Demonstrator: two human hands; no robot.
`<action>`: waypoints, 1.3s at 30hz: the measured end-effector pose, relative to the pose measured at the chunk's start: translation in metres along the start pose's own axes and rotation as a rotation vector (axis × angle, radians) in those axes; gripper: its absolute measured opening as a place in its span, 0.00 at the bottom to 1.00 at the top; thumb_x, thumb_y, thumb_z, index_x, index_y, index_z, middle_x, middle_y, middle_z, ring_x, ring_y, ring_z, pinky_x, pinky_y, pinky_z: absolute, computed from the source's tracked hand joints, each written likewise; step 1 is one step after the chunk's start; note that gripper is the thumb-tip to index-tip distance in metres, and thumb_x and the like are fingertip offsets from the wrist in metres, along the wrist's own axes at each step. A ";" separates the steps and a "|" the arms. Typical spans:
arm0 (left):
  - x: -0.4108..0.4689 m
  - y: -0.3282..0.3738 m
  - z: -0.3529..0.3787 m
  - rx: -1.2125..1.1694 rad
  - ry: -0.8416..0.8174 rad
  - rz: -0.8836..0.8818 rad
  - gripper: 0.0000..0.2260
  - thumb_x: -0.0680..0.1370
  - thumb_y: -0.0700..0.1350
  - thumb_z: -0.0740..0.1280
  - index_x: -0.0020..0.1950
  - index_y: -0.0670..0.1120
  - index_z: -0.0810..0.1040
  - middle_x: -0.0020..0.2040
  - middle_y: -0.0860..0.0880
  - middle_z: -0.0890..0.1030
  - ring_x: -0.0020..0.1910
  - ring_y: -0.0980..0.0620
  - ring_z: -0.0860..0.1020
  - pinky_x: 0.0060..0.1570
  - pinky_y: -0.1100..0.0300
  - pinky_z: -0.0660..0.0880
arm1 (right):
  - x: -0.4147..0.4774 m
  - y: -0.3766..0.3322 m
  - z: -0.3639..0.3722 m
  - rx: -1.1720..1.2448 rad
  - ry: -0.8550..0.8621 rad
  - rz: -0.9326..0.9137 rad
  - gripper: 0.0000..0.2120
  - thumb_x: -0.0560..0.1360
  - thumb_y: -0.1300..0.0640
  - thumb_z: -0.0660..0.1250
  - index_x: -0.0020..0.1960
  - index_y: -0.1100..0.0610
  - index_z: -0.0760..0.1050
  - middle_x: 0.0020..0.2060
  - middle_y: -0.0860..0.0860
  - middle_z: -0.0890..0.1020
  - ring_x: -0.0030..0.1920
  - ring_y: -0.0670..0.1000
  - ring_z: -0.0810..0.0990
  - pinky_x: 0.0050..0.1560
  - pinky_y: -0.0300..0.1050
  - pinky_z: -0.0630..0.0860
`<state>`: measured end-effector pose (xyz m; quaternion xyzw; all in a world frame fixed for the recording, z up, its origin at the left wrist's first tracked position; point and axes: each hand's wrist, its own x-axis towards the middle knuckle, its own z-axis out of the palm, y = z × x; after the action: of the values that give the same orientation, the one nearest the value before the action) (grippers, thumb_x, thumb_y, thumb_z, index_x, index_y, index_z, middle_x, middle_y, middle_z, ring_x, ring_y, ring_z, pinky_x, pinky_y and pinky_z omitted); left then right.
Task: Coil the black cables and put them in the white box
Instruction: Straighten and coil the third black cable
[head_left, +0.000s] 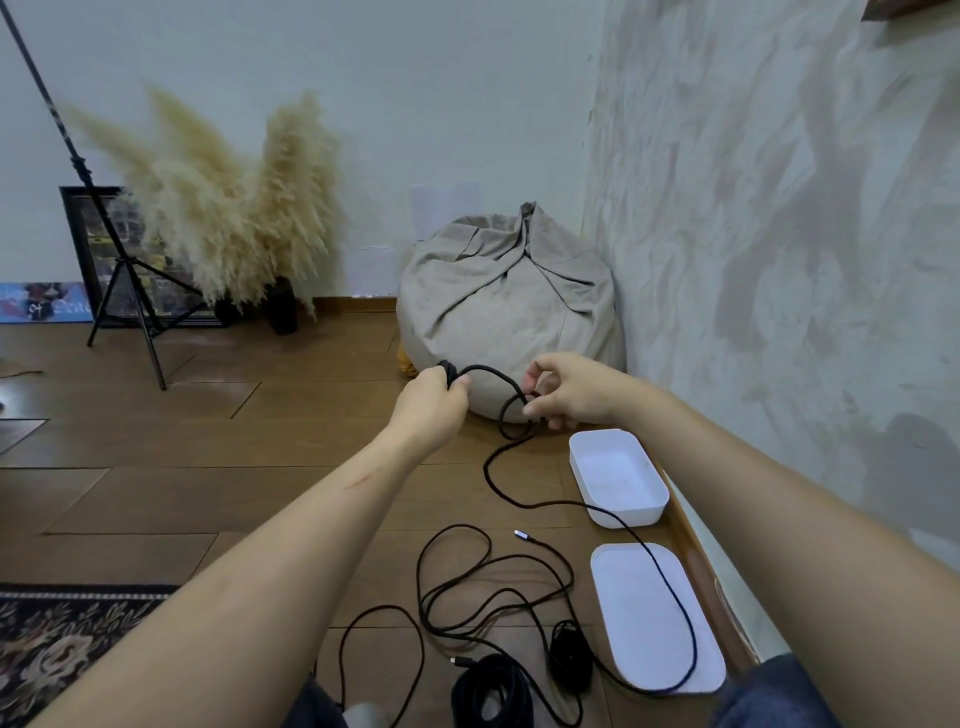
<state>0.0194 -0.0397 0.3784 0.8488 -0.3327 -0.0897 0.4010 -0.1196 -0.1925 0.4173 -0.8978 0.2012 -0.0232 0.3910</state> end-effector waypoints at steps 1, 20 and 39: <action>0.000 0.001 -0.001 -0.028 0.000 0.001 0.16 0.85 0.51 0.58 0.44 0.41 0.71 0.39 0.42 0.76 0.39 0.42 0.75 0.40 0.52 0.69 | 0.001 0.002 0.000 -0.052 0.028 -0.013 0.12 0.77 0.62 0.72 0.56 0.55 0.71 0.40 0.54 0.80 0.30 0.47 0.78 0.30 0.39 0.72; -0.002 0.011 -0.002 -0.161 0.138 0.062 0.19 0.83 0.51 0.59 0.48 0.34 0.75 0.46 0.35 0.82 0.42 0.39 0.79 0.43 0.49 0.73 | 0.000 0.001 0.001 0.440 0.141 -0.032 0.12 0.77 0.61 0.70 0.59 0.61 0.75 0.41 0.57 0.77 0.37 0.53 0.73 0.38 0.44 0.73; 0.013 -0.014 -0.007 -0.016 0.151 -0.063 0.18 0.84 0.52 0.58 0.51 0.37 0.76 0.46 0.39 0.82 0.46 0.37 0.80 0.49 0.45 0.77 | 0.003 0.000 -0.015 -0.087 0.286 -0.098 0.25 0.76 0.70 0.62 0.68 0.49 0.75 0.60 0.54 0.72 0.52 0.51 0.73 0.40 0.32 0.67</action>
<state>0.0390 -0.0370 0.3742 0.8600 -0.2741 -0.0407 0.4285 -0.1202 -0.2043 0.4276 -0.9102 0.2115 -0.1611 0.3176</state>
